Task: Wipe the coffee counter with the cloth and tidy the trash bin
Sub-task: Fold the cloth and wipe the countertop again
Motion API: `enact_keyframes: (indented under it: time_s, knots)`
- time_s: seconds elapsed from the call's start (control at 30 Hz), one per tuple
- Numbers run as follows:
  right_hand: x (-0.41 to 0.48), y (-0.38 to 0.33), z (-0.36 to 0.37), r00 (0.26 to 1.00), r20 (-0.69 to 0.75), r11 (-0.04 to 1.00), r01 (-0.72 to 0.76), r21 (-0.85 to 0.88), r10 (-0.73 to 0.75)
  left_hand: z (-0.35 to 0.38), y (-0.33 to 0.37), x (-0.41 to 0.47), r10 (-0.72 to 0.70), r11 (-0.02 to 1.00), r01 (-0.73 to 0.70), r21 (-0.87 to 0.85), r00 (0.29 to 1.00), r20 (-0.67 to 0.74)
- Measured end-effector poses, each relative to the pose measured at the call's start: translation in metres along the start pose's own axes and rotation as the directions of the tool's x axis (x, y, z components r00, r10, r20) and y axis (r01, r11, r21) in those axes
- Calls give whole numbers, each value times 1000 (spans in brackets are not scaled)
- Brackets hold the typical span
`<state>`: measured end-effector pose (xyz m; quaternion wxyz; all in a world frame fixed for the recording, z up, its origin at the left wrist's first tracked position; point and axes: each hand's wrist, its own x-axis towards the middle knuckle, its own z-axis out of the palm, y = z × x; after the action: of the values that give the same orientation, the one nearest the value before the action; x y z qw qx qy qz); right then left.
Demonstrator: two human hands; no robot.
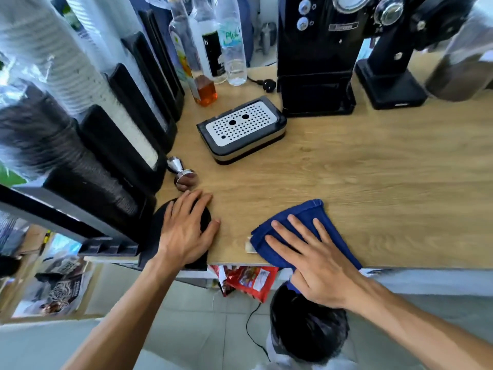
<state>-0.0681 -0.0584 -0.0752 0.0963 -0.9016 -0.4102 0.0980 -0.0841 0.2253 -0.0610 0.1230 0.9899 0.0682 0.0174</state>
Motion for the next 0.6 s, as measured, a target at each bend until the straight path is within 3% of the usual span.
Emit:
enact_keyframes:
  time_s: [0.1,0.37,0.6]
  knots:
    - [-7,3,-1,1000,2,999,-27,27,27,-3,-3,-4,-2,1000,2,-4,1000,12]
    - [105,-28,-3,927,-108,930,-344,131,358,-9,-14,-11,15,1000,-15,-4,1000,-8]
    - [175,-50,2,925,-112,931,-354,93,363,-7,-15,-9,-1,999,-1,-49,999,-38]
